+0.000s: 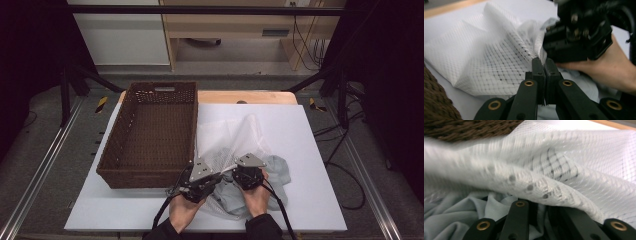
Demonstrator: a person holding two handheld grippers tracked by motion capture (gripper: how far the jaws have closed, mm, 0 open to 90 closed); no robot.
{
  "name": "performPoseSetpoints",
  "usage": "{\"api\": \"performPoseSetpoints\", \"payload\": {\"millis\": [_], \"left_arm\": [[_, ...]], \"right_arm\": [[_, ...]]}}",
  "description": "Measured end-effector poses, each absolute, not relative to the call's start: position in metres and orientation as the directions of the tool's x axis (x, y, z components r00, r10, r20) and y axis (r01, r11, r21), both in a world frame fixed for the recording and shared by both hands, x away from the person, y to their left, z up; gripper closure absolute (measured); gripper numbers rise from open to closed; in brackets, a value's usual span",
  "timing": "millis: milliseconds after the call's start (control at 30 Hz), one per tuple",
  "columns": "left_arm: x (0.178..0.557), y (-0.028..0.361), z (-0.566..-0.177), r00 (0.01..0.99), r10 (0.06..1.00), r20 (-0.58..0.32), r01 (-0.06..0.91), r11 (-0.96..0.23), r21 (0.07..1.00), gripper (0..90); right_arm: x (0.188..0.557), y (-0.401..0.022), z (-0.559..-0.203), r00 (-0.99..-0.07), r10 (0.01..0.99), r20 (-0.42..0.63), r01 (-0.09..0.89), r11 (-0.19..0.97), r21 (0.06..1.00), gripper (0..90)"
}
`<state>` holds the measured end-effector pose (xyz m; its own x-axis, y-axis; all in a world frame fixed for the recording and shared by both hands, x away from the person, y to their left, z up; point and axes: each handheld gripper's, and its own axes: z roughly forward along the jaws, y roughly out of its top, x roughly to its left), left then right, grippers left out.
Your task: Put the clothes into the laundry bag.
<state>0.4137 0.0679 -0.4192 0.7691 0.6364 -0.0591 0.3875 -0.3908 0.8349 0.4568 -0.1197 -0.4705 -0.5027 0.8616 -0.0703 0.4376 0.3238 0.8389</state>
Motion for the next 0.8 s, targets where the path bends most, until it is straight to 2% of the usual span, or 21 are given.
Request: {"api": "performPoseSetpoints", "payload": {"millis": [33, 67, 100, 133, 167, 200, 267, 300, 333, 400, 433, 567, 667, 700, 733, 767, 800], "left_arm": [[0.415, 0.068, -0.424, 0.766, 0.64, -0.06, 0.396, -0.396, 0.829, 88.2], [0.415, 0.068, -0.424, 0.766, 0.64, -0.06, 0.396, -0.396, 0.829, 88.2], [0.416, 0.069, -0.425, 0.765, 0.642, -0.059, 0.397, -0.396, 0.828, 88.2], [0.416, 0.069, -0.426, 0.763, 0.643, -0.058, 0.398, -0.397, 0.827, 88.2], [0.417, 0.069, -0.426, 0.762, 0.645, -0.057, 0.398, -0.398, 0.826, 88.2], [0.417, 0.07, -0.427, 0.76, 0.647, -0.057, 0.398, -0.395, 0.828, 88.2], [0.417, 0.071, -0.426, 0.758, 0.65, -0.058, 0.396, -0.388, 0.832, 88.2], [0.417, 0.071, -0.426, 0.758, 0.65, -0.058, 0.396, -0.388, 0.832, 88.2], [0.417, 0.071, -0.425, 0.757, 0.65, -0.059, 0.395, -0.384, 0.834, 88.2], [0.417, 0.072, -0.424, 0.756, 0.651, -0.061, 0.394, -0.38, 0.837, 88.2], [0.417, 0.072, -0.424, 0.756, 0.651, -0.064, 0.394, -0.375, 0.839, 88.2], [0.417, 0.073, -0.421, 0.757, 0.65, -0.069, 0.392, -0.366, 0.844, 88.2], [0.415, 0.073, -0.418, 0.76, 0.645, -0.071, 0.386, -0.361, 0.849, 88.2], [0.414, 0.073, -0.417, 0.762, 0.644, -0.069, 0.381, -0.361, 0.851, 88.2], [0.412, 0.072, -0.416, 0.767, 0.638, -0.07, 0.38, -0.363, 0.851, 88.2], [0.412, 0.072, -0.416, 0.767, 0.638, -0.07, 0.38, -0.363, 0.851, 88.2], [0.411, 0.071, -0.416, 0.771, 0.634, -0.068, 0.377, -0.368, 0.85, 88.2]], "right_arm": [[0.457, -0.121, -0.47, -0.513, 0.856, -0.06, 0.438, 0.321, 0.84, 71.8], [0.457, -0.121, -0.47, -0.513, 0.856, -0.06, 0.438, 0.321, 0.84, 71.8], [0.456, -0.122, -0.468, -0.526, 0.848, -0.058, 0.433, 0.326, 0.841, 65.5], [0.448, -0.125, -0.462, -0.554, 0.832, -0.032, 0.438, 0.324, 0.839, 55.3], [0.448, -0.125, -0.462, -0.554, 0.832, -0.032, 0.438, 0.324, 0.839, 55.3], [0.436, -0.13, -0.453, -0.581, 0.813, -0.032, 0.412, 0.327, 0.851, 44.6], [0.424, -0.135, -0.446, -0.6, 0.799, -0.023, 0.401, 0.326, 0.856, 31.6], [0.424, -0.135, -0.446, -0.6, 0.799, -0.023, 0.401, 0.326, 0.856, 31.6], [0.418, -0.136, -0.443, -0.605, 0.796, -0.022, 0.397, 0.325, 0.858, 25.9], [0.411, -0.138, -0.441, -0.618, 0.786, -0.024, 0.392, 0.334, 0.857, 21.7], [0.409, -0.136, -0.445, -0.641, 0.768, 0.013, 0.416, 0.333, 0.846, 18.8], [0.413, -0.124, -0.457, -0.647, 0.762, -0.013, 0.438, 0.386, 0.812, 19.1], [0.421, -0.111, -0.472, -0.634, 0.771, -0.053, 0.467, 0.436, 0.769, 24.6], [0.424, -0.109, -0.475, -0.625, 0.778, -0.066, 0.47, 0.442, 0.764, 29.2], [0.43, -0.109, -0.475, -0.603, 0.796, -0.054, 0.493, 0.425, 0.759, 47.5], [0.43, -0.109, -0.475, -0.603, 0.796, -0.054, 0.493, 0.425, 0.759, 47.5], [0.435, -0.112, -0.472, -0.577, 0.817, -0.016, 0.524, 0.385, 0.76, 62.7]]}}
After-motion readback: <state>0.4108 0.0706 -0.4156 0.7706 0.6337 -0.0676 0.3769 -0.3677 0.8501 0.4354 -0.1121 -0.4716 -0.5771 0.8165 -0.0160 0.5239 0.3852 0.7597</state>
